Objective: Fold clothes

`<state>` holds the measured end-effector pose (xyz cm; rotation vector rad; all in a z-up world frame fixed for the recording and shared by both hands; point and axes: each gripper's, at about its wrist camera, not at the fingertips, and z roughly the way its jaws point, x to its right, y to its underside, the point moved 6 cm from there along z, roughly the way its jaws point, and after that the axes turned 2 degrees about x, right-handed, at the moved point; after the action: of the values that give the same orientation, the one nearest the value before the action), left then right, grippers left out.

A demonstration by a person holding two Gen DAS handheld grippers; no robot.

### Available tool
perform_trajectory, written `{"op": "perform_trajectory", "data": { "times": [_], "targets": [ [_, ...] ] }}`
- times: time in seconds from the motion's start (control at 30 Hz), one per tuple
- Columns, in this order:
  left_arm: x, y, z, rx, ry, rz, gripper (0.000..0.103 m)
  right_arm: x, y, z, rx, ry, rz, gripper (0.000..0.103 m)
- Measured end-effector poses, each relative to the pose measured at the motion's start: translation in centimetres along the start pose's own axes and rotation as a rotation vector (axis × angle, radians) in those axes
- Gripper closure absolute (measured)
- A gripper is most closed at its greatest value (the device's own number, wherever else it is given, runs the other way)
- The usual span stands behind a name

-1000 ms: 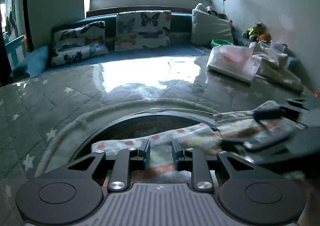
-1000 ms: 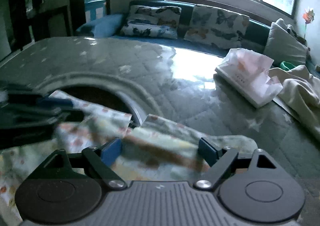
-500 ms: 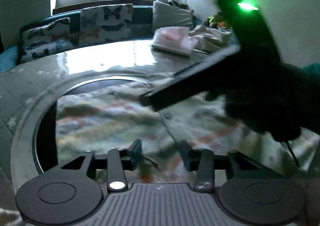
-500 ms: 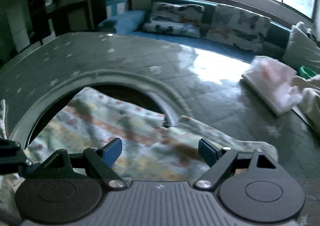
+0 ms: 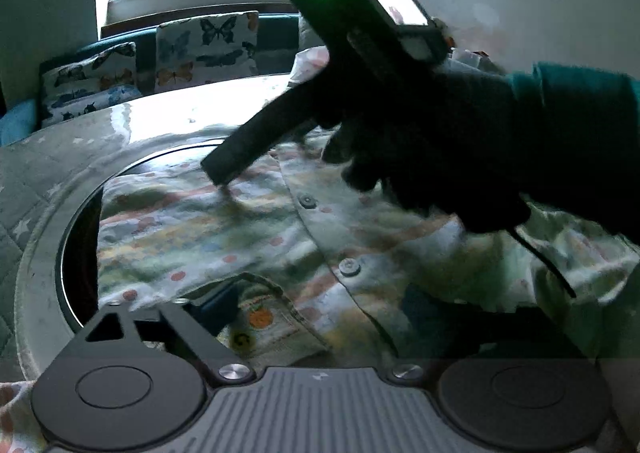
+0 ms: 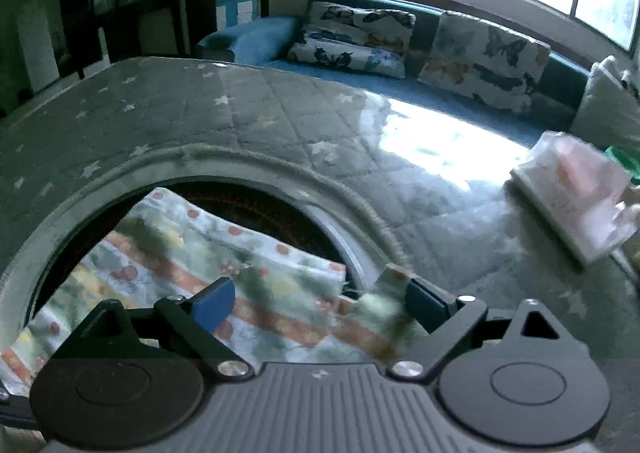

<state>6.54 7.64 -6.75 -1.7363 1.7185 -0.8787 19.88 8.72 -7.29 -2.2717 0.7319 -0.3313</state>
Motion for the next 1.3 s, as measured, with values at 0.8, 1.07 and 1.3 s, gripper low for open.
{"op": "perform_trajectory", "data": {
  "times": [0.8, 1.07, 1.3],
  "targets": [
    [0.0, 2.6, -2.3, 0.030, -0.037, 0.023, 0.000, -0.6, 14.2, -17.0, 0.029, -0.017, 0.050, 0.004],
    [0.1, 2.7, -2.3, 0.039, -0.049, 0.022, 0.000, 1.3, 19.2, -20.9, 0.055, 0.031, 0.244, 0.003],
    [0.2, 2.8, -2.2, 0.042, -0.052, 0.021, 0.000, 4.3, 22.7, -23.5, 0.121, 0.093, 0.377, 0.000]
  ]
}}
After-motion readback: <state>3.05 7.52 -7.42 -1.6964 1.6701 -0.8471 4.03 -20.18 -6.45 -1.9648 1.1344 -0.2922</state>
